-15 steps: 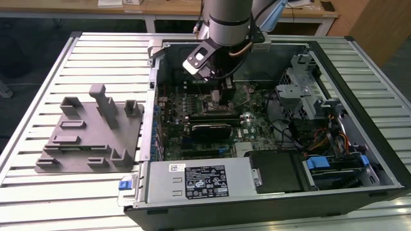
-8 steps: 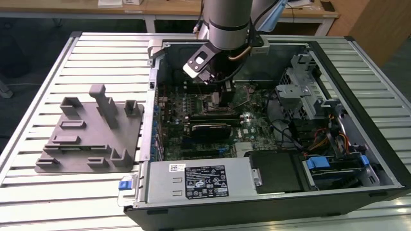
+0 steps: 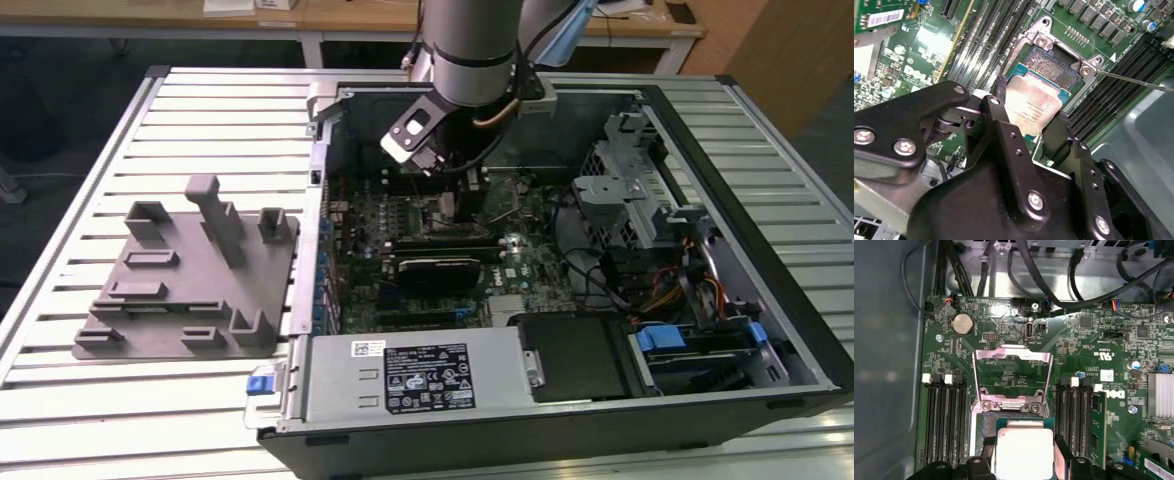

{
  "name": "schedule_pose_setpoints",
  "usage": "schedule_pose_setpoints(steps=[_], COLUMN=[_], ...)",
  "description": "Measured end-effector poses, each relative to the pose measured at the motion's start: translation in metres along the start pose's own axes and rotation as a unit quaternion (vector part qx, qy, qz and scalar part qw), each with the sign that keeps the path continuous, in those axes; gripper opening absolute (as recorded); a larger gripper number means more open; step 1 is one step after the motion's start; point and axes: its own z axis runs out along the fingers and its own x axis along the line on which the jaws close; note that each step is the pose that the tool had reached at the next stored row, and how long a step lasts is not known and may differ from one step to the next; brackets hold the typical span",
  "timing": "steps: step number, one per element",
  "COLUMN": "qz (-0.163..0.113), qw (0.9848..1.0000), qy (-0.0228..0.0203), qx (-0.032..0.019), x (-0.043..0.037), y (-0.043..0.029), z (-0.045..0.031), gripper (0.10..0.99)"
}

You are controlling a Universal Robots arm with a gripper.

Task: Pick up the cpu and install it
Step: 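Place the cpu into insertion slot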

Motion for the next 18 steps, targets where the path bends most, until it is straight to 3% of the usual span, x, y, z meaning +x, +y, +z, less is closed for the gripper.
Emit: schedule_pose_setpoints(steps=[8,18], qz=[0.003,0.004], qw=[1.0000,1.0000], qy=[-0.0037,-0.0050], qx=[0.0008,0.0008], x=[0.0033,0.0055], y=[-0.0003,-0.0004], z=[0.0098,0.0116], gripper=[0.541,0.541])
